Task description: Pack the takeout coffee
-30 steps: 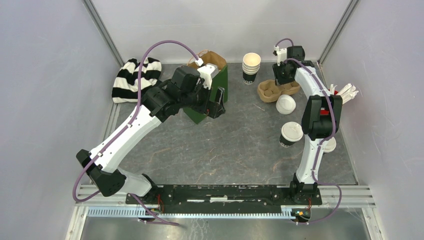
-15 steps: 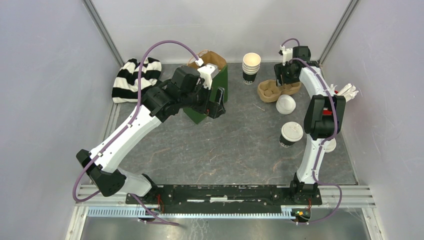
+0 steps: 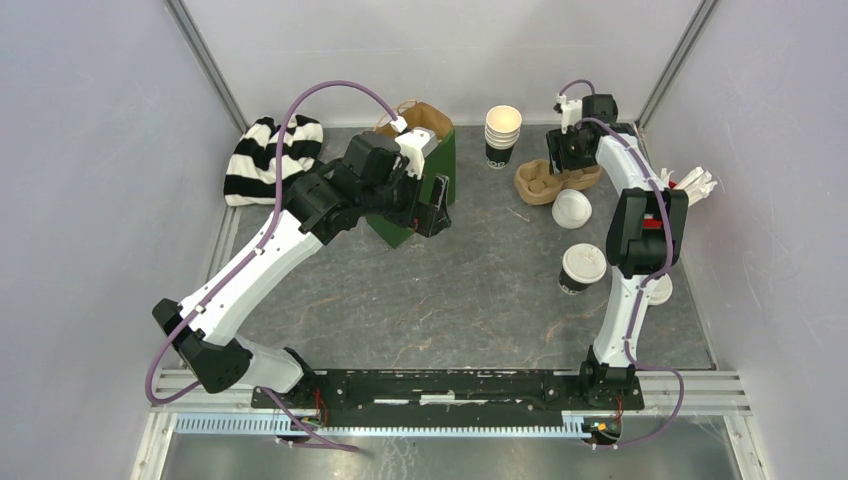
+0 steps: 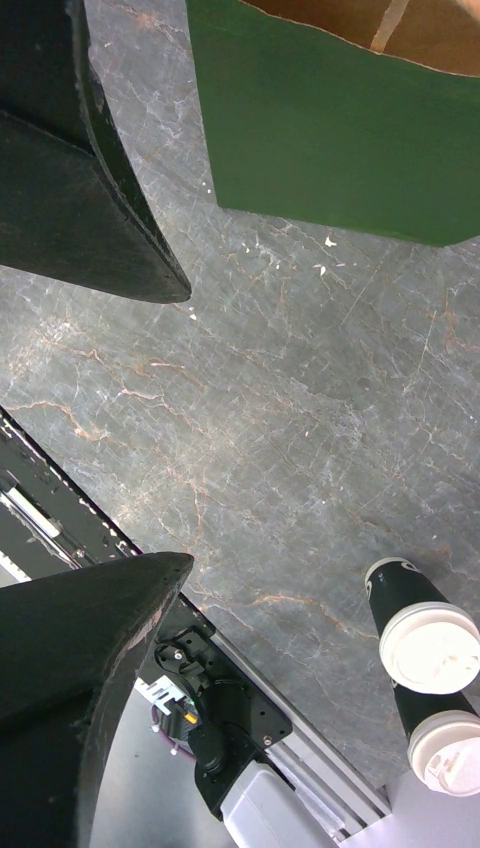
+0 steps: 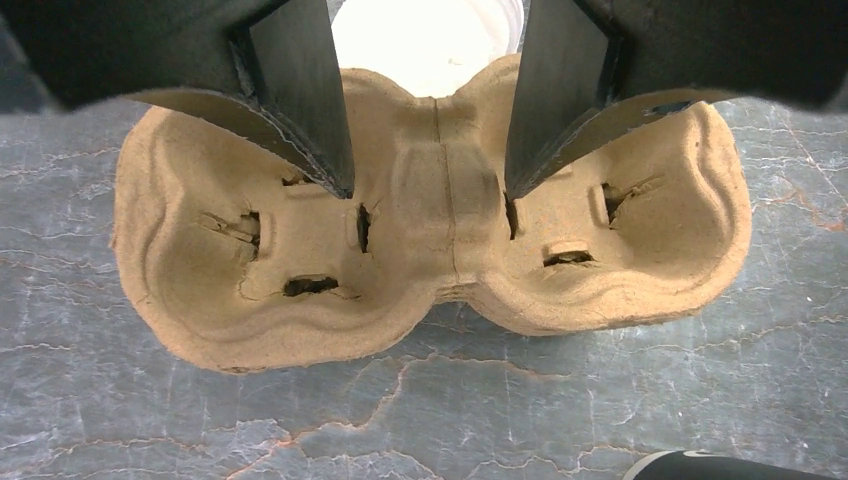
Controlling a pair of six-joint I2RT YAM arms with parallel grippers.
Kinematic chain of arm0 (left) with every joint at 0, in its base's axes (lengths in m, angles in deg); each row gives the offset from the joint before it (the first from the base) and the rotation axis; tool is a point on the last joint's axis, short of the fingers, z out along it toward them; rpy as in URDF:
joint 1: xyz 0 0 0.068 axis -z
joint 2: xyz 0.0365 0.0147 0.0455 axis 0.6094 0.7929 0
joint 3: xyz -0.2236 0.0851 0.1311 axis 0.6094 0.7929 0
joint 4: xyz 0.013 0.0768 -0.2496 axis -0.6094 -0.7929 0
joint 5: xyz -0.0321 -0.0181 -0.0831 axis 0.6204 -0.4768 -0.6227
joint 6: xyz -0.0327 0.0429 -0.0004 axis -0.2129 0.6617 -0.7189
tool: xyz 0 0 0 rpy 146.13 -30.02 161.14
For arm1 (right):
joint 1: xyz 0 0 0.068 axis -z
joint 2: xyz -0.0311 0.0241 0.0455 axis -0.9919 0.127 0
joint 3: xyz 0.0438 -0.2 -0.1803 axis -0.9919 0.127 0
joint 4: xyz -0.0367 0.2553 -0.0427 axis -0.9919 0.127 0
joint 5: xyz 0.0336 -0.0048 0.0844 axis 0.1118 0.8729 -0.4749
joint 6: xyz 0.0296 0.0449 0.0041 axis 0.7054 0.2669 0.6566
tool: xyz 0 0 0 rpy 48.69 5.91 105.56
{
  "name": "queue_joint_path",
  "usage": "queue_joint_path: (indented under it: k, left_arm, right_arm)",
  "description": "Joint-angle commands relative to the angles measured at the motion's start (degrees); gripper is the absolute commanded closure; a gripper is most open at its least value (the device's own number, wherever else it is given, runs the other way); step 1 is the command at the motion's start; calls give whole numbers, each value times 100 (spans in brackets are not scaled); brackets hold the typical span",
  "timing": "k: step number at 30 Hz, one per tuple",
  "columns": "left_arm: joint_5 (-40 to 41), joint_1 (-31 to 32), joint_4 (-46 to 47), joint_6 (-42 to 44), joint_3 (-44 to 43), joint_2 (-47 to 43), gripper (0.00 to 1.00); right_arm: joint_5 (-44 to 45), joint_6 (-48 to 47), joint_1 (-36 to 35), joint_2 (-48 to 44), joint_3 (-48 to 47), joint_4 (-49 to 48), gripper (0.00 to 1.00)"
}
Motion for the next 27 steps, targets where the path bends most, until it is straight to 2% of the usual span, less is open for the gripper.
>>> queue_joint_path:
  k: [1,6,14,27]
  left_arm:
    - [-127,-44,22,349,-94,-38,0]
    - [-141,-44,25,342,-94,-31,0]
    - [-142,-50,28,340,-92,-37,0]
    - [-215,-53,46,312,-78,-37,0]
  right_arm:
    - [-93,37,-4,93,-154,-25,38]
    - [-113,37,-4,95,-140,-12,43]
    - [-122,61,-4,55,-145,-32,56]
    - [-57,169,-4,-439,-171,-30,60]
